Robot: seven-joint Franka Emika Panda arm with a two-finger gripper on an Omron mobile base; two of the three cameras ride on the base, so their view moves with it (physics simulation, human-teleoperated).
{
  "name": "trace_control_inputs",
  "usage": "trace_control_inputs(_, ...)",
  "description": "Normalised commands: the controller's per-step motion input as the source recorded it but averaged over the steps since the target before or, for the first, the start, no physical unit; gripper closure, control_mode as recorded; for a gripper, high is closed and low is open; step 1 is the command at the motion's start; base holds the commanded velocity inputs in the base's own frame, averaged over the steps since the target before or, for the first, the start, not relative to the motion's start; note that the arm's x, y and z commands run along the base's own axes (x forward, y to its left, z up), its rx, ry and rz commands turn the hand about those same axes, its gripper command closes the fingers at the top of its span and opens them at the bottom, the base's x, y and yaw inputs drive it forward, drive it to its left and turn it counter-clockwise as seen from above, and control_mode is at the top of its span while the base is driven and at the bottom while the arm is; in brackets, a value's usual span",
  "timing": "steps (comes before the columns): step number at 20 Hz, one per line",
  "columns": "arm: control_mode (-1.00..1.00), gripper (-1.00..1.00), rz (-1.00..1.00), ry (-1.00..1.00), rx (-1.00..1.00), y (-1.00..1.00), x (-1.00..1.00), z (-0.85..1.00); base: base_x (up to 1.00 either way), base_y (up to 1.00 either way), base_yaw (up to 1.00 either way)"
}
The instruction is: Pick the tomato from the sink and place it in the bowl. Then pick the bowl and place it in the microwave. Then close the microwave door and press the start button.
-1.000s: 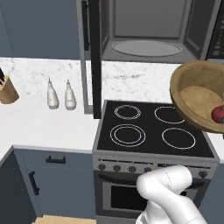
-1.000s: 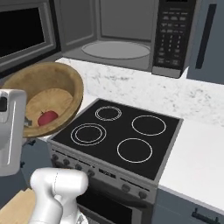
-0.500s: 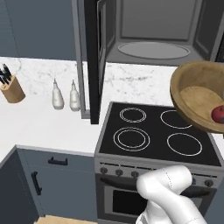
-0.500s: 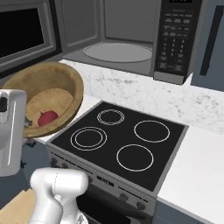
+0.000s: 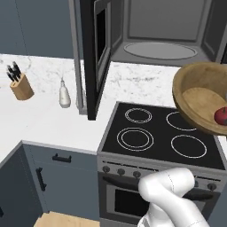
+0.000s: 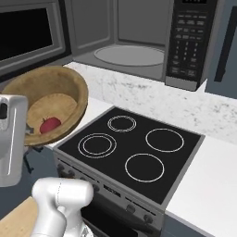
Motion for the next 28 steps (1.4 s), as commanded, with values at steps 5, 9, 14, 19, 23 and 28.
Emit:
trace_control_inputs(5, -1.0, 1.0, 0.1, 0.0, 0.0, -0.06, 0.03, 0.22, 0.09, -0.05, 0.03)
trace_control_inputs(9, -1.0, 1.0, 0.03, 0.01, 0.0, -0.04, 0.08, 0.54, 0.0, 0.0, 0.0)
trace_control_inputs(14, -1.0, 1.0, 0.0, 0.21, 0.0, 0.0, 0.31, 0.67, 0.0, 0.0, 0.0)
trace_control_inputs(19, -1.0, 1.0, 0.0, 0.1, 0.0, -0.03, 0.24, 0.43, 0.0, 0.0, 0.0)
trace_control_inputs(23, -1.0, 1.0, 0.0, 0.0, 0.0, -0.11, 0.34, 0.09, 0.0, 0.0, 0.0)
trace_control_inputs(28, -1.0, 1.0, 0.0, -0.09, 0.0, -0.1, 0.62, 0.0, 0.0, 0.0, 0.0)
